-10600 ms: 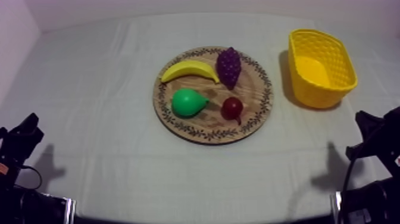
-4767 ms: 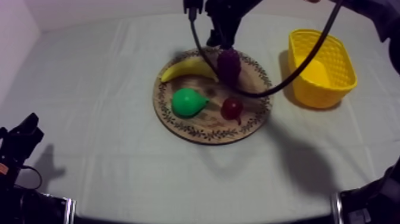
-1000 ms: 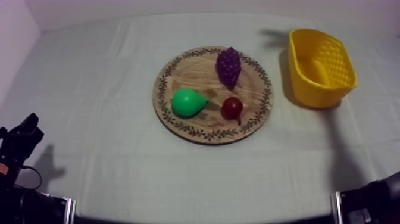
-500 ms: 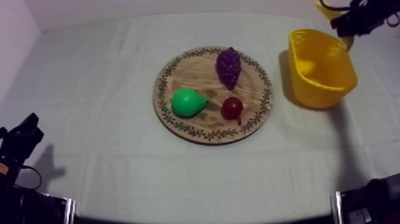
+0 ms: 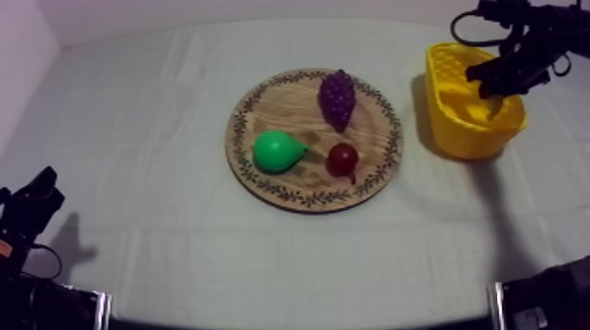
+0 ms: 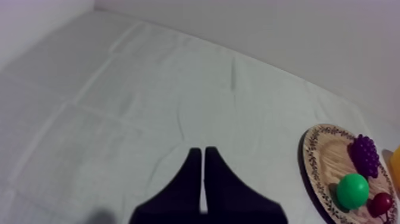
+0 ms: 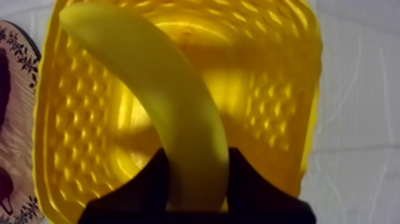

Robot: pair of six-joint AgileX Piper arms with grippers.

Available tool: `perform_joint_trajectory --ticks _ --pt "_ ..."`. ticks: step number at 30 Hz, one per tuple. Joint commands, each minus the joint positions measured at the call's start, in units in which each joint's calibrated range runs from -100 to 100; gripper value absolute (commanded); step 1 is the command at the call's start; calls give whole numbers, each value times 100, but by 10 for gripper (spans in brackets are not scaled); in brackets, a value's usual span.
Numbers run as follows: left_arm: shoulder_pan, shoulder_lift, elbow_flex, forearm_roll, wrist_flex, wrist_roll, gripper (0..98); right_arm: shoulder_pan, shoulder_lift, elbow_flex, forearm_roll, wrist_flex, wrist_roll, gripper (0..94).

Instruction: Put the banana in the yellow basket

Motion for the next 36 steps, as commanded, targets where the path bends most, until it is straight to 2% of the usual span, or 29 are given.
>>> perform_joint_trajectory --ticks 1,15,26,36 --pt "0 -1 3 -2 0 2 1 -19 31 35 0 -8 -38 164" --pt "0 -1 3 -2 0 2 1 -99 626 -36 120 -329 -245 169" --pt "0 -1 3 -2 0 2 1 -77 847 -217 157 -509 -278 274" --pt "0 -1 3 -2 0 2 1 -116 905 -212 351 -610 -399 352"
